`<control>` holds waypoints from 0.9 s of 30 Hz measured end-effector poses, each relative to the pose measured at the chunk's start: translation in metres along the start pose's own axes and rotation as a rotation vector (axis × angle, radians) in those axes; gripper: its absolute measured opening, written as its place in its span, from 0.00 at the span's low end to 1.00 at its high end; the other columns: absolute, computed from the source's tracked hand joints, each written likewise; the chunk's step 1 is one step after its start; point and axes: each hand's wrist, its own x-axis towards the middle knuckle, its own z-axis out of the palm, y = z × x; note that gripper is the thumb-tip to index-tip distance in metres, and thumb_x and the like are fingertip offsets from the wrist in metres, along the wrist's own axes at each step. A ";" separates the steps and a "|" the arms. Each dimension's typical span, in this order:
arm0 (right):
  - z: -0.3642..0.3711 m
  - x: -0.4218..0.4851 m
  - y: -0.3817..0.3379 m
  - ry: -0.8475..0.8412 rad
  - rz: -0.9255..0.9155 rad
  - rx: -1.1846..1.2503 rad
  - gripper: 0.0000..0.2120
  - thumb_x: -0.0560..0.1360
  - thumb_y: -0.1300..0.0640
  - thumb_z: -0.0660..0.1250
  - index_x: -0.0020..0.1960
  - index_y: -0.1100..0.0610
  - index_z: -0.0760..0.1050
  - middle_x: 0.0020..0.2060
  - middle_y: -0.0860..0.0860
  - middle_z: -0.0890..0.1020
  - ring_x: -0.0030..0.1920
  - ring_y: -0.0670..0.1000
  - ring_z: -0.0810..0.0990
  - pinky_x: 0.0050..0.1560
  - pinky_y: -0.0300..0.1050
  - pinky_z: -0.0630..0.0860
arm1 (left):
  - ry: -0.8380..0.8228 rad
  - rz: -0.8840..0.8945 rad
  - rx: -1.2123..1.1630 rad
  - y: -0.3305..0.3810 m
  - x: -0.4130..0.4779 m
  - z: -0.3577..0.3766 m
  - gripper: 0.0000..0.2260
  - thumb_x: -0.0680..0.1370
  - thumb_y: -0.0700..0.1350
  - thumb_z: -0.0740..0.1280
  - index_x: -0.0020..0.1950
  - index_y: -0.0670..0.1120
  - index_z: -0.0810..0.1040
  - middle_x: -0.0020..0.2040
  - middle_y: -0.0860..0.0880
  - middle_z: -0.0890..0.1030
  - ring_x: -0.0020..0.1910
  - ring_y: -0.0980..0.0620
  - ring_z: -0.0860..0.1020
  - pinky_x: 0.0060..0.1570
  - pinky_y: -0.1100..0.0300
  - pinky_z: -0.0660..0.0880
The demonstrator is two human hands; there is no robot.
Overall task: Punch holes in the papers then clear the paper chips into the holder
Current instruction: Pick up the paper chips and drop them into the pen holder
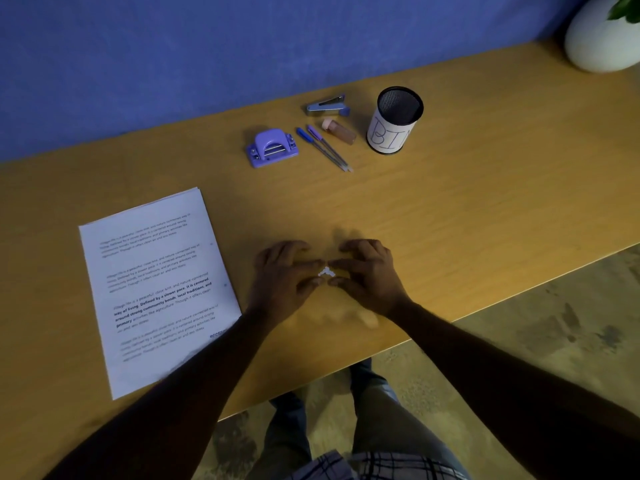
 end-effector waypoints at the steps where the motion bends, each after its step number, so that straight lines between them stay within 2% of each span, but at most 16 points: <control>1: 0.000 0.002 0.001 -0.012 0.005 0.008 0.16 0.71 0.43 0.72 0.57 0.46 0.83 0.58 0.51 0.77 0.61 0.56 0.72 0.57 0.56 0.71 | 0.012 -0.011 -0.005 0.001 0.003 0.002 0.14 0.74 0.58 0.68 0.59 0.61 0.80 0.64 0.55 0.72 0.66 0.50 0.69 0.60 0.50 0.66; 9: 0.010 0.003 -0.004 0.042 0.098 0.085 0.10 0.71 0.42 0.71 0.51 0.43 0.84 0.53 0.47 0.77 0.55 0.51 0.72 0.55 0.49 0.66 | 0.091 -0.117 -0.114 0.005 0.010 0.010 0.11 0.72 0.59 0.70 0.51 0.59 0.85 0.55 0.58 0.73 0.60 0.56 0.68 0.57 0.60 0.57; 13: 0.011 0.003 -0.005 0.049 0.088 0.110 0.08 0.72 0.46 0.73 0.50 0.43 0.84 0.51 0.48 0.78 0.53 0.52 0.74 0.54 0.49 0.65 | 0.114 -0.140 -0.151 0.008 0.010 0.011 0.09 0.71 0.58 0.70 0.47 0.57 0.85 0.54 0.57 0.75 0.59 0.55 0.69 0.56 0.60 0.58; 18: 0.010 0.005 -0.010 0.042 0.098 0.133 0.07 0.72 0.50 0.73 0.49 0.48 0.85 0.48 0.49 0.79 0.51 0.54 0.76 0.56 0.53 0.67 | 0.117 -0.119 -0.105 0.012 0.007 0.014 0.07 0.73 0.55 0.69 0.46 0.55 0.84 0.55 0.56 0.74 0.60 0.52 0.71 0.57 0.56 0.63; 27: 0.011 0.009 -0.019 -0.023 0.072 -0.037 0.07 0.77 0.53 0.66 0.51 0.54 0.80 0.49 0.52 0.76 0.52 0.53 0.75 0.53 0.48 0.62 | 0.034 -0.066 -0.038 0.010 0.012 0.013 0.10 0.77 0.54 0.62 0.48 0.53 0.81 0.56 0.55 0.74 0.60 0.54 0.69 0.54 0.57 0.60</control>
